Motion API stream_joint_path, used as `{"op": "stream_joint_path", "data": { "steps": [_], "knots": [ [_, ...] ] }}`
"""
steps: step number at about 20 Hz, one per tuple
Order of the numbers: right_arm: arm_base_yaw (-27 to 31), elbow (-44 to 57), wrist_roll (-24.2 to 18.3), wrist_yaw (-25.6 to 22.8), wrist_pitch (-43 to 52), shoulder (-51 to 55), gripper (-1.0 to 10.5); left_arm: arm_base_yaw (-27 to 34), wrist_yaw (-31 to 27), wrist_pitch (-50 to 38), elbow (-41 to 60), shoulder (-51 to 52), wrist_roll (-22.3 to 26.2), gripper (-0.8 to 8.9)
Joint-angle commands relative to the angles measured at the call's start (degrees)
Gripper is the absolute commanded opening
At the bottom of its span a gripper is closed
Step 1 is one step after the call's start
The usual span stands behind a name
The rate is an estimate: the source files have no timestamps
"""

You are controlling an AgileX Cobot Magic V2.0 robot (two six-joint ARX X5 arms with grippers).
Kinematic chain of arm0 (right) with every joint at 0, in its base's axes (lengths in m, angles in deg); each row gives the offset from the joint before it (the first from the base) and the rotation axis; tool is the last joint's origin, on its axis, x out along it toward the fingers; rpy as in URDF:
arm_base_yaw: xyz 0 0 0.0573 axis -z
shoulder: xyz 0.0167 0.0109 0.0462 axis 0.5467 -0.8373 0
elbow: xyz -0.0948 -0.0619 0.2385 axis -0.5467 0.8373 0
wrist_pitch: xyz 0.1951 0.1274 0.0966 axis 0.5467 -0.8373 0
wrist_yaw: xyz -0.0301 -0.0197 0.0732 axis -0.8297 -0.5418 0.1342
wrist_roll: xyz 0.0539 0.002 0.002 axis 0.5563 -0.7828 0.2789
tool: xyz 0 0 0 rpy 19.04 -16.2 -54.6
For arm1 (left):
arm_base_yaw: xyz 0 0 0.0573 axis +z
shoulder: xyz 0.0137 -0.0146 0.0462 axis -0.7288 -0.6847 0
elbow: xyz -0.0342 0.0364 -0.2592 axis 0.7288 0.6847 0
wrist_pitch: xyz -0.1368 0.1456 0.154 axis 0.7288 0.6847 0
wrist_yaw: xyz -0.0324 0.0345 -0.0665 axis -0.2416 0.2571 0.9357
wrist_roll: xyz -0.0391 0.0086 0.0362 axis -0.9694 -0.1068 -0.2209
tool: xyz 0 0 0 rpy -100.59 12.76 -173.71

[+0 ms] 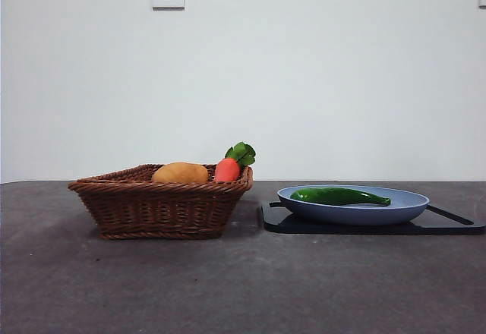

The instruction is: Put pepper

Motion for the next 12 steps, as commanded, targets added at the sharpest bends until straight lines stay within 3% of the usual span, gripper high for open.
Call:
{"op": "stream_joint_path", "data": {
  "steps": [1,5,12],
  "knots": [
    [-0.3,-1.0,0.1,-0.1,0.3,-0.4,0.1,0.2,-0.1,-0.7,2.5,1.6,-1.9,0.08],
    [-0.3,-1.0,0.1,-0.1,0.3,-0.4,0.1,0.2,-0.1,-0.6,6.5,5.1,-1.9,0.08],
    [-0.3,-1.0,0.1,-0.1,0.3,-0.4,0.1,0.2,-0.1,10.0,7.0,8.2,-1.9,0.08]
  ]
}}
